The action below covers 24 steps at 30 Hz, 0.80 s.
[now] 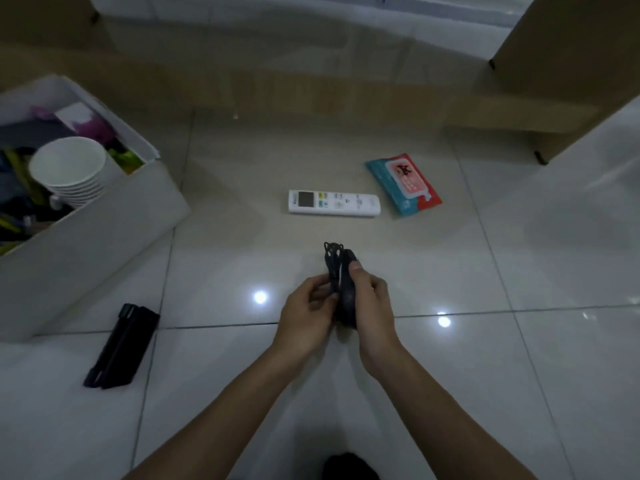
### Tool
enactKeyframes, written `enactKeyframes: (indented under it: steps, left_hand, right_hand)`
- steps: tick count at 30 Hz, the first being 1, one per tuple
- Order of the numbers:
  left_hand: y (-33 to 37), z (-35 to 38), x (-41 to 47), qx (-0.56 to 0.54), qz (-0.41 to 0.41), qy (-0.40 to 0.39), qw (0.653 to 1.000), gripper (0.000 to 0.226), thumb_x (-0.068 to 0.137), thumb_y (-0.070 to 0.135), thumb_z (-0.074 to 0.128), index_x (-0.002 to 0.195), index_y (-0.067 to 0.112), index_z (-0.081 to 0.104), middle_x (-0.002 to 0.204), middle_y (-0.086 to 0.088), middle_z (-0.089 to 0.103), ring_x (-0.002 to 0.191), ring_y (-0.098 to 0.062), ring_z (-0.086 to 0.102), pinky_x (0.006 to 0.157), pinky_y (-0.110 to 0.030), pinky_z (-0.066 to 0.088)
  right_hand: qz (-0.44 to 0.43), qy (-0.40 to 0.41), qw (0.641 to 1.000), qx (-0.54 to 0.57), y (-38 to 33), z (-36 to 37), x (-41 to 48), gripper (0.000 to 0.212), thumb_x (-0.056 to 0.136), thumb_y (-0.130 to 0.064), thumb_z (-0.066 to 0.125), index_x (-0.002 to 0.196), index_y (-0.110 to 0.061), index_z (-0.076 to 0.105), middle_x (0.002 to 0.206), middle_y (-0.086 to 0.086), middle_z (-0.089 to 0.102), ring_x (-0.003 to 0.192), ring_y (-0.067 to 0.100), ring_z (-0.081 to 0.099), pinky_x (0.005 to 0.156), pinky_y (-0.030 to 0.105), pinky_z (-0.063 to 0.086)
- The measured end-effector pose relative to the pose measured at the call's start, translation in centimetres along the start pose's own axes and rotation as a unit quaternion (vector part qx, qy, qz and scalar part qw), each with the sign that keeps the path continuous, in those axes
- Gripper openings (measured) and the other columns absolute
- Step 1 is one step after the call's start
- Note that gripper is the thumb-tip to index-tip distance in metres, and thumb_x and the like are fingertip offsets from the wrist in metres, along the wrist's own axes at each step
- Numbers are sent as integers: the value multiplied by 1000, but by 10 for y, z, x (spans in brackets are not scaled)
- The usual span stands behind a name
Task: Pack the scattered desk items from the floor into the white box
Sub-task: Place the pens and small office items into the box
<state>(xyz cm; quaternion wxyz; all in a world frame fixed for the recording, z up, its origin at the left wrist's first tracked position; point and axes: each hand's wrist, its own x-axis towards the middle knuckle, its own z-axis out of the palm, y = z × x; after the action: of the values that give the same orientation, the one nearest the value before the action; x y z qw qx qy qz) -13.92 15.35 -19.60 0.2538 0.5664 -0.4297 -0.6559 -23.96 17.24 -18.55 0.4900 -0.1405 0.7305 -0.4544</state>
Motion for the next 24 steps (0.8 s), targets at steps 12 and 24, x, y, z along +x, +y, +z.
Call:
enactKeyframes:
  steps: [12,24]
  left_hand:
    - [76,-179,-101,-30,96,205,974,30,97,50,48,113,33,67,101,11,75,94,-6,71,90,-36,57]
    - [87,-345,-141,92,-24,419,903,32,98,45,43,113,21,58,88,3,70,72,-18,72,76,-41,60]
  right_hand:
    - [-179,-411,879,-161,-78,160,-83,29,104,-28,39,130,-38,49,121,-12,62,110,0,59,91,21,48]
    - [-166,-536,758,-333,-74,340,-164,38,99,-41,37,127,-21,52,119,6,63,101,22,66,83,47,60]
